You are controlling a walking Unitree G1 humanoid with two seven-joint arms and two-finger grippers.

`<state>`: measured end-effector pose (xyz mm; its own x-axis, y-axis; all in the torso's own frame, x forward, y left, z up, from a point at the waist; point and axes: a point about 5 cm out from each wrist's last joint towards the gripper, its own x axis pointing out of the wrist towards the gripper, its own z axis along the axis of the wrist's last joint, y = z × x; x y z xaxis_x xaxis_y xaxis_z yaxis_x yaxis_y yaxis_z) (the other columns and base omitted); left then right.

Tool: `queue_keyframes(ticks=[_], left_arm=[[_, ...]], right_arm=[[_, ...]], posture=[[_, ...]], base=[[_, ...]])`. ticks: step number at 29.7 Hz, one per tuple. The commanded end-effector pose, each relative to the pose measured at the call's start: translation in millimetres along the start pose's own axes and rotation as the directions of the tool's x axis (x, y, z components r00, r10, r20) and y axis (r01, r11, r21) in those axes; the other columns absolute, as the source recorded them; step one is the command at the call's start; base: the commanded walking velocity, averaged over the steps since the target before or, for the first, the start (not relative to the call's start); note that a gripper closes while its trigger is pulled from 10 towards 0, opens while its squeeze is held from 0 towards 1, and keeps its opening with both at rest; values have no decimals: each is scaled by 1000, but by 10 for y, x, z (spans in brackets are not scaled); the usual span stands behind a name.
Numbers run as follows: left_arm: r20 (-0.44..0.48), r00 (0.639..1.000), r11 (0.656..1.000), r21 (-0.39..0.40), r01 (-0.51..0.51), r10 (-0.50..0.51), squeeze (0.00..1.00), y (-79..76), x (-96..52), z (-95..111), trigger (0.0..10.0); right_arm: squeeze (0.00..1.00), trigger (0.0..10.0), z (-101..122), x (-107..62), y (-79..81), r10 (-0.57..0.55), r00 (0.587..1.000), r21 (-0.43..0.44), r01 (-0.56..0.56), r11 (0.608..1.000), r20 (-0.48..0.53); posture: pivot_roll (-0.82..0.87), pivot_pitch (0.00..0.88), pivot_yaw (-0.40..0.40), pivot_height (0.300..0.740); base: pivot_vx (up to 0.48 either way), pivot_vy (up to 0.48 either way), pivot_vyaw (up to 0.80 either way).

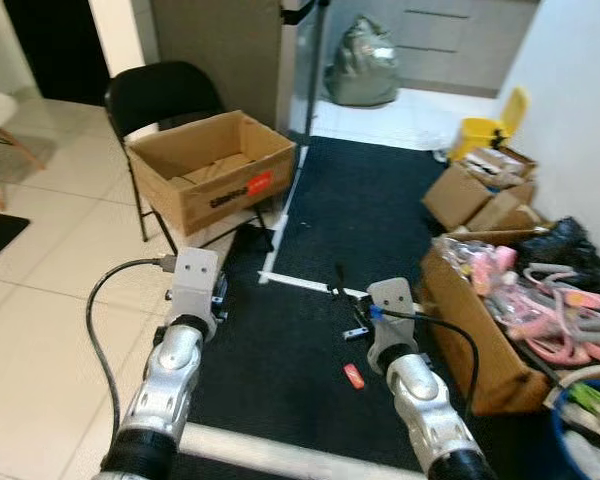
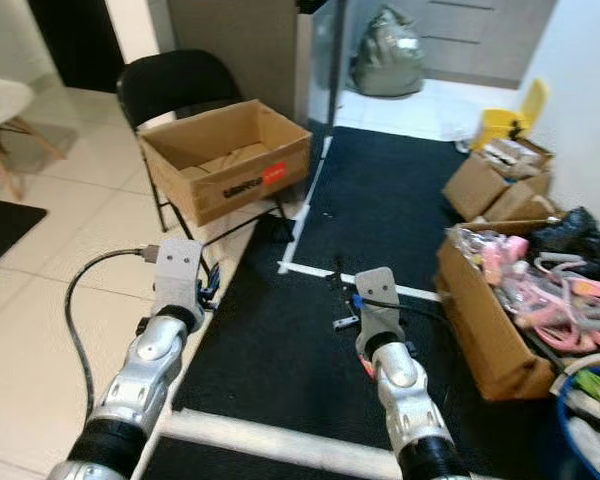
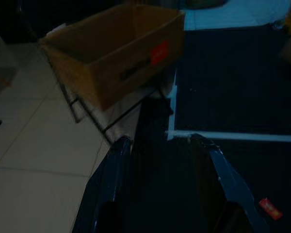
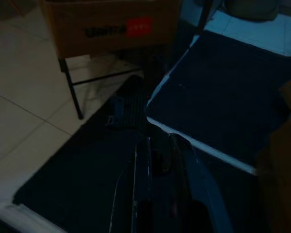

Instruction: Picking trash to rubbish bin

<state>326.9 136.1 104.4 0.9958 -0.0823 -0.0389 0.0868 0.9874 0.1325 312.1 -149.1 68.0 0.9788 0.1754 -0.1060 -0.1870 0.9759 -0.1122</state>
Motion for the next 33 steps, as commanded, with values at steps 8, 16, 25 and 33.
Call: queue_keyframes(ticks=[8,16,25,33], left_arm=[[-29,999,1000,10,-14,14,0,60,-21,-65,10000],[-31,1000,1000,0,-2,2,0,8,-17,-67,10000],[-14,1000,1000,-12,3,-4,0,8,-18,-39,10000],[-20,1000,1000,-9,1,-1,0,15,-23,-52,10000]], right_arm=[[0,10000,-11,15,34,-4,1000,10,4,1000,-7],[0,10000,15,11,32,-11,1000,22,10,1000,16],[0,10000,29,17,-15,-40,999,59,38,998,25],[0,10000,12,9,-61,-54,998,54,53,997,16]], posture=[[-7,82,-1,740],[-10,87,5,740],[-12,92,5,740],[-14,95,3,740]], base=[[353,0,0],[354,0,0],[351,0,-178],[348,0,-800]])
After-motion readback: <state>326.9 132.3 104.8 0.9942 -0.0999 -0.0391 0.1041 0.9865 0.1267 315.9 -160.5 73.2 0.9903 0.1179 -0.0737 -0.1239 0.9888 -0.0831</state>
